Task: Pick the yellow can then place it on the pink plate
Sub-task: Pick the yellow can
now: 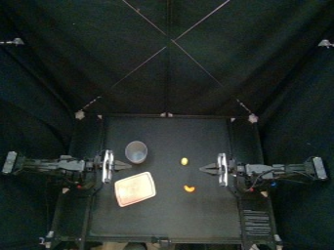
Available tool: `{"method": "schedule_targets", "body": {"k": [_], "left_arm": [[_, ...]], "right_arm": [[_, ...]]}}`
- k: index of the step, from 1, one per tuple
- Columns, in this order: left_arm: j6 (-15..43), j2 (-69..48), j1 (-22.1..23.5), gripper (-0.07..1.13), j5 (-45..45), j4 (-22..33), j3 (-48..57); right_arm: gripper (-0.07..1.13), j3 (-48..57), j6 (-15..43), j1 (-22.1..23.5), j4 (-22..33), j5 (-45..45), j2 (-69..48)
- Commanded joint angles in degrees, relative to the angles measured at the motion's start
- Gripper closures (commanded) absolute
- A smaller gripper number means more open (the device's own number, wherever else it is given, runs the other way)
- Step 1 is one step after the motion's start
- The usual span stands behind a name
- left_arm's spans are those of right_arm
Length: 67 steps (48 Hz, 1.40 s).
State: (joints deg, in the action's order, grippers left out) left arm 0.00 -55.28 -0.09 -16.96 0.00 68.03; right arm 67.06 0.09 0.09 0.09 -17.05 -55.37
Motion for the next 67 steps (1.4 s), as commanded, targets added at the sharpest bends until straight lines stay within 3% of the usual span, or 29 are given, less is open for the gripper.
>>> {"method": "schedule_targets", "body": {"k": [1, 13, 24, 32, 40, 46, 67], "left_arm": [[0.0, 0.8, -0.4, 1.08, -0.2, 0.4, -1.0], [0.2, 1.1, -0.7, 1.08, -0.2, 0.4, 0.5], [0.1, 1.1, -0.7, 1.08, -0.4, 0.4, 1.4], [0.1, 1.1, -1.0, 1.08, -0.5, 0.5, 1.4], [0.0, 1.1, -1.3, 1.08, -0.5, 0.5, 1.6], [0.1, 1.1, -1.7, 1.08, -0.5, 0.4, 1.6], [0.1, 1.1, -2.5, 1.08, -0.6, 0.5, 2.0]], "right_arm": [[0.97, 0.1, 0.0, 1.8, 0.2, 0.0, 2.3], [0.97, -0.3, 0.3, 8.2, 0.2, -0.2, 12.6], [0.93, -1.4, 0.4, 11.0, -0.1, -0.4, 20.3], [0.65, -2.2, 0.4, 11.5, -0.2, -1.7, 22.6], [0.23, -2.2, 0.4, 12.3, -1.8, -4.4, 23.1], [0.06, -2.2, 0.4, 13.2, -3.7, -4.5, 24.0], [0.05, -5.4, 0.4, 18.5, -3.9, -4.5, 39.3]]}}
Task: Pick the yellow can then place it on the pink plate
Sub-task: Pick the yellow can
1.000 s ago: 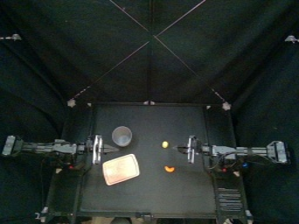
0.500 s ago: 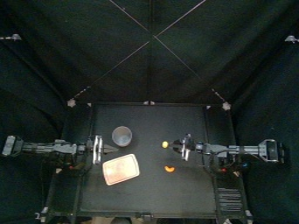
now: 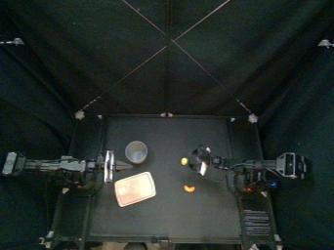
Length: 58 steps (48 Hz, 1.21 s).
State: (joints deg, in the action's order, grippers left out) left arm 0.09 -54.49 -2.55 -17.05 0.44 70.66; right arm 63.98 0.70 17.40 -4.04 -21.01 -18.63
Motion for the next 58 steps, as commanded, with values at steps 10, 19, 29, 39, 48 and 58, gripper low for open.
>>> {"method": "schedule_targets", "body": {"k": [10, 19, 29, 39, 48, 58], "left_arm": [[-0.1, 0.3, -0.1, 1.08, -0.5, 0.0, 0.4], [-0.1, 0.3, -0.8, 1.08, -0.6, 0.0, 0.9], [0.0, 0.3, -1.6, 1.08, -0.6, 0.0, 1.1], [0.0, 0.3, -1.7, 1.08, -0.6, 0.0, 1.0], [0.1, 0.3, -1.9, 1.08, -0.6, 0.0, 1.1], [0.0, 0.3, -2.0, 1.08, -0.6, 0.0, 1.3]], "right_arm": [[0.05, -5.8, -0.3, 1.4, 1.1, -0.4, 10.6], [0.05, -7.1, -0.3, 1.8, 0.7, -0.4, 16.4], [0.06, -8.0, -0.2, 2.3, 0.5, -0.2, 19.2], [0.06, -8.0, -0.2, 2.5, -0.8, 3.7, 19.2], [0.06, -8.3, -0.2, 2.5, -1.3, 4.2, 19.2], [0.06, -9.1, -0.2, 2.6, -1.3, 4.2, 19.6]]}}
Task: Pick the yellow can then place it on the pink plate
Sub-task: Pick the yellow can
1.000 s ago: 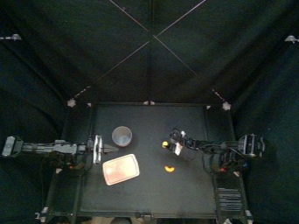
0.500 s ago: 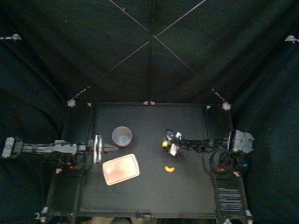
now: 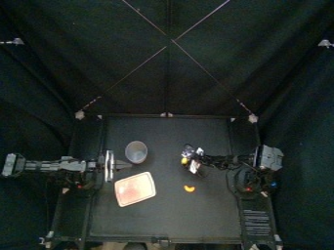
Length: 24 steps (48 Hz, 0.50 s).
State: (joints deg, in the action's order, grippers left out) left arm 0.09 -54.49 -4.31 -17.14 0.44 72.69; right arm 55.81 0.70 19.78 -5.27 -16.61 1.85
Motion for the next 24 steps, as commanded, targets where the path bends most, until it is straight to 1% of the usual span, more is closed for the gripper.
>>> {"method": "schedule_targets", "body": {"k": [1, 6, 15, 24], "left_arm": [[0.0, 0.3, -0.3, 1.08, -0.5, 0.0, -0.7], [0.0, 0.3, -0.2, 1.08, -0.5, 0.0, -0.6], [0.1, 0.3, -0.3, 1.08, -0.6, 0.1, -0.7], [0.1, 0.3, -0.3, 1.08, -0.6, 0.0, -0.5]], "right_arm": [[0.07, -1.0, -0.2, 0.4, -0.1, -0.1, -1.0], [0.11, -1.0, -0.2, 0.3, -0.2, 0.1, -1.0], [0.27, -1.0, -0.2, 0.3, -0.3, 0.4, -0.9], [0.36, -1.1, -0.2, 0.0, -0.3, 0.4, -0.9]]}}
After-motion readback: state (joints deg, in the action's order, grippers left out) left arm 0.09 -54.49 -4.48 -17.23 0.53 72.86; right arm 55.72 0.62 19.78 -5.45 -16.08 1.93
